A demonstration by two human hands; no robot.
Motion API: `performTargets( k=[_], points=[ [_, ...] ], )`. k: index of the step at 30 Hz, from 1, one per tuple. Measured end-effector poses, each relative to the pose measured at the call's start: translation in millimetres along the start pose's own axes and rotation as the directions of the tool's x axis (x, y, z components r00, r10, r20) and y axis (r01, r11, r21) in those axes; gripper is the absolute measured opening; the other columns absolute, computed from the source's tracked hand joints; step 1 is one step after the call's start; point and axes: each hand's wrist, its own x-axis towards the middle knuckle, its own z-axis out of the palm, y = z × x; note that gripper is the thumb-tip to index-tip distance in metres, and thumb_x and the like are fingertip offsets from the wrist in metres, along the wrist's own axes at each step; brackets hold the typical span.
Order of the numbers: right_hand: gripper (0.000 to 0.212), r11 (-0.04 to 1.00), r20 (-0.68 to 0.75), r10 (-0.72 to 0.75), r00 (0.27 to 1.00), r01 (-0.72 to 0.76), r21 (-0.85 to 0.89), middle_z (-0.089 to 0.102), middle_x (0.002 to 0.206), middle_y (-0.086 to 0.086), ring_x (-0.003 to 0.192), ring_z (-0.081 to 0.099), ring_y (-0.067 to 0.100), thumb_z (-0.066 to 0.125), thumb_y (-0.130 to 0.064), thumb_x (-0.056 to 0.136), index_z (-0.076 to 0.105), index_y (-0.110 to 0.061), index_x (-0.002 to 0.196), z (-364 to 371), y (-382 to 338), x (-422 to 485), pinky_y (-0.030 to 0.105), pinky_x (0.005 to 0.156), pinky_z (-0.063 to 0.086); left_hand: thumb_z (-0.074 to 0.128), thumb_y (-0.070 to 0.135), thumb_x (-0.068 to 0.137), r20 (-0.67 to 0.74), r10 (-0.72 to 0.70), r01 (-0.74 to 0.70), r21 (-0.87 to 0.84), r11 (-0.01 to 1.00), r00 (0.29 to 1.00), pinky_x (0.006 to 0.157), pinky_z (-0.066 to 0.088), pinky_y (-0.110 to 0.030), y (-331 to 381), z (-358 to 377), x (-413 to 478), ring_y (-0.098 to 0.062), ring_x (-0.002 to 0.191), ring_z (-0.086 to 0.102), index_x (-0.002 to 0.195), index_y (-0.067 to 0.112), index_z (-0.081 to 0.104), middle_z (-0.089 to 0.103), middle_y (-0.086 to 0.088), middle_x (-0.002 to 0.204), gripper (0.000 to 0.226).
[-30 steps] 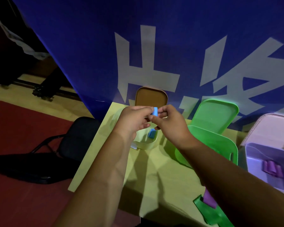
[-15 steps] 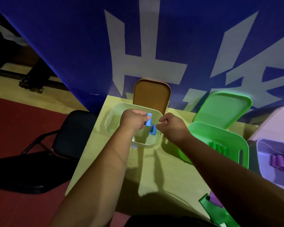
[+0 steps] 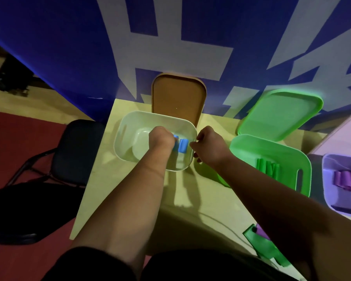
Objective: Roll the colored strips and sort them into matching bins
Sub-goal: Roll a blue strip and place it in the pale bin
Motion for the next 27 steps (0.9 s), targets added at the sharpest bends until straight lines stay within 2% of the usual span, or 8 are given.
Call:
performTargets(
  k=[3,10,15,18,20,22,25,27],
  points=[
    [0.015,1.0,0.034,0.006,0.999,-0.006,0.011,0.075,0.081,0.011,0.065,0.076,0.031,0.066,-0.017,0.099,0.055,-0.01,0.106,-1.1,-0.8,-1.2,0.047,0.064,0.066,0.078,0.022,0.092,0.011,-0.008,0.008,0.012,1.0,1.0,0.086,0.05,-0.029,-2.3,9.0,7.3,-0.033,0.108,0.073,0.114,0.015,0.083,0.079,-0.007,0.117,0.023],
    [0.014,1.0,0.075,-0.005,0.997,0.005,-0.009,0.075,0.084,0.01,0.066,0.076,0.03,0.066,-0.016,0.098,0.055,-0.011,0.105,-3.6,-1.9,3.6,0.052,0.068,0.065,0.084,0.034,0.091,0.03,0.008,-0.009,0.032,0.999,1.0,0.083,0.044,-0.024,-8.2,18.4,15.0,-0.023,0.086,0.065,0.105,0.019,0.085,0.08,-0.001,0.106,0.021],
    [0.016,1.0,0.099,-0.003,0.995,0.006,-0.027,0.074,0.091,0.009,0.069,0.077,0.028,0.067,-0.021,0.1,0.055,-0.014,0.108,-5.0,-0.2,5.7,0.051,0.068,0.066,0.092,0.034,0.082,0.043,0.015,-0.017,0.059,0.998,0.999,0.088,0.055,-0.031,-3.6,16.3,8.3,-0.031,0.095,0.072,0.104,0.015,0.083,0.078,-0.005,0.102,0.03],
    [0.017,1.0,0.101,0.002,0.995,0.002,-0.031,0.074,0.092,0.01,0.07,0.077,0.026,0.068,-0.023,0.101,0.055,-0.015,0.108,-5.1,0.1,6.2,0.049,0.069,0.067,0.091,0.034,0.086,0.041,0.003,-0.006,0.066,0.998,0.999,0.085,0.051,-0.031,-1.7,15.8,5.2,-0.031,0.094,0.069,0.109,0.012,0.082,0.078,-0.008,0.108,0.033],
    [0.018,1.0,0.099,0.006,0.995,-0.005,-0.009,0.073,0.093,0.01,0.071,0.077,0.026,0.069,-0.023,0.101,0.054,-0.015,0.106,-4.8,1.6,5.8,0.043,0.064,0.067,0.09,0.037,0.086,0.049,-0.004,0.0,0.089,0.996,0.999,0.081,0.048,-0.03,2.4,11.5,0.8,-0.029,0.089,0.064,0.111,0.011,0.081,0.076,-0.007,0.108,0.038],
    [0.019,1.0,0.096,0.016,0.995,-0.018,0.023,0.073,0.092,0.01,0.069,0.077,0.025,0.07,-0.025,0.102,0.055,-0.014,0.106,-5.6,3.2,4.5,0.038,0.058,0.065,0.087,0.041,0.087,0.05,-0.004,-0.003,0.152,0.988,0.999,0.08,0.047,-0.031,8.0,4.0,-7.0,-0.031,0.092,0.065,0.112,0.009,0.078,0.073,-0.006,0.106,0.041],
    [0.023,0.997,0.082,0.033,0.996,-0.039,0.066,0.076,0.089,0.009,0.065,0.077,0.024,0.071,-0.033,0.102,0.058,-0.014,0.107,-7.6,3.3,2.6,0.039,0.06,0.066,0.08,0.035,0.095,0.031,0.01,-0.015,0.149,0.989,0.999,0.086,0.049,-0.033,12.9,-10.5,-17.0,-0.036,0.109,0.071,0.114,0.007,0.076,0.073,-0.009,0.109,0.034],
    [0.027,0.994,0.064,0.04,0.997,-0.047,0.1,0.076,0.086,0.009,0.068,0.078,0.027,0.068,-0.039,0.103,0.06,-0.014,0.107,-10.1,3.0,0.2,0.046,0.067,0.068,0.073,0.031,0.099,0.029,0.038,-0.042,0.149,0.988,0.999,0.087,0.05,-0.032,13.6,-22.0,-25.0,-0.036,0.11,0.072,0.109,0.007,0.075,0.075,-0.011,0.114,0.026]
  ],
)
